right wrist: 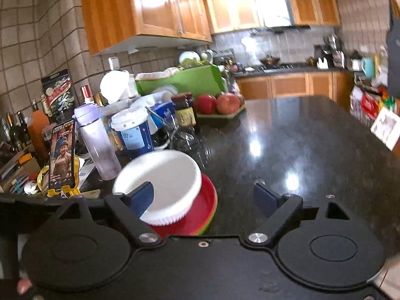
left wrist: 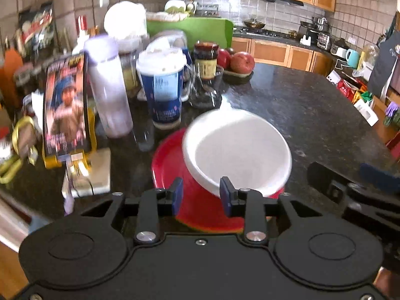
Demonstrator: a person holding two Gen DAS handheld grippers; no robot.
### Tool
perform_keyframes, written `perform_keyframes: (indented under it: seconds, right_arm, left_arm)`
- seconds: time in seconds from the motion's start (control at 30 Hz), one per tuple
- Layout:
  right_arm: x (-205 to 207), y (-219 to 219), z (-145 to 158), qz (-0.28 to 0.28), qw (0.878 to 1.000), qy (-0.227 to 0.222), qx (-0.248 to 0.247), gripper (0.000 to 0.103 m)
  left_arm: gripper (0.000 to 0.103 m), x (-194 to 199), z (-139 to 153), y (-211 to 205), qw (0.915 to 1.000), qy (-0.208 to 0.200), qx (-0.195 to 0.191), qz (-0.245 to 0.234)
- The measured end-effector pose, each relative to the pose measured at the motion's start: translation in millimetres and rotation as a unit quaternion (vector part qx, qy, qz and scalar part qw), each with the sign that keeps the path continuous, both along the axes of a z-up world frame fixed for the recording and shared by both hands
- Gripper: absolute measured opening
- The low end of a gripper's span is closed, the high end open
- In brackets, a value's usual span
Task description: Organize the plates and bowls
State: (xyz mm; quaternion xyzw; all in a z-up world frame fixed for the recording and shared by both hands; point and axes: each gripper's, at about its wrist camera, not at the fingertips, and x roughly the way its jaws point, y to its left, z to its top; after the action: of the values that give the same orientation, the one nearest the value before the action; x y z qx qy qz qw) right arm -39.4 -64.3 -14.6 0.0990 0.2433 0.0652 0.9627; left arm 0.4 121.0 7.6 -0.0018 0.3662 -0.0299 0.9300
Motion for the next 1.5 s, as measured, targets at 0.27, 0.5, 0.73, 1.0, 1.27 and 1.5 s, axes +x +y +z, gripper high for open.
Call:
perform_keyframes:
  seconds: [0.27, 0.5, 0.73, 1.0, 1.27, 1.5]
  right_arm:
    - [-9, 5, -8, -0.007, 0.997, 0.018, -0.072, 0.091]
    - [-13, -7, -6, -0.024, 0.999, 0.017, -0.045, 0.098]
    - [-21, -5, 4, -0.004, 0.999, -0.008, -0.034, 0.103]
    - [-17, -2, -2, -0.013, 0.998, 0.005, -0.057, 0.099]
    - [-10, -14, -14, -0.040, 0.998, 0.042, 0.022, 0.099]
    - [-11, 2, -12, -0.025, 0.998, 0.009, -0.060, 0.101]
  left_arm:
    - [0.044, -2, -10, -1, 0.9986, 0.047, 0.026, 0.005]
    - [0.043, -12, -4, 8, 0.9996, 0.029, 0.003, -0.007]
    - [0.044, -10, -1, 1, 0.9987, 0.036, 0.025, -0.026]
    - [0.043, -6, -6, 8, 0.9993, 0.034, 0.013, -0.008]
    - [0.043, -15, -4, 13, 0.9998, -0.005, 0.019, 0.011]
    - [0.043, -16, -6, 13, 0.9991, -0.011, 0.034, 0.021]
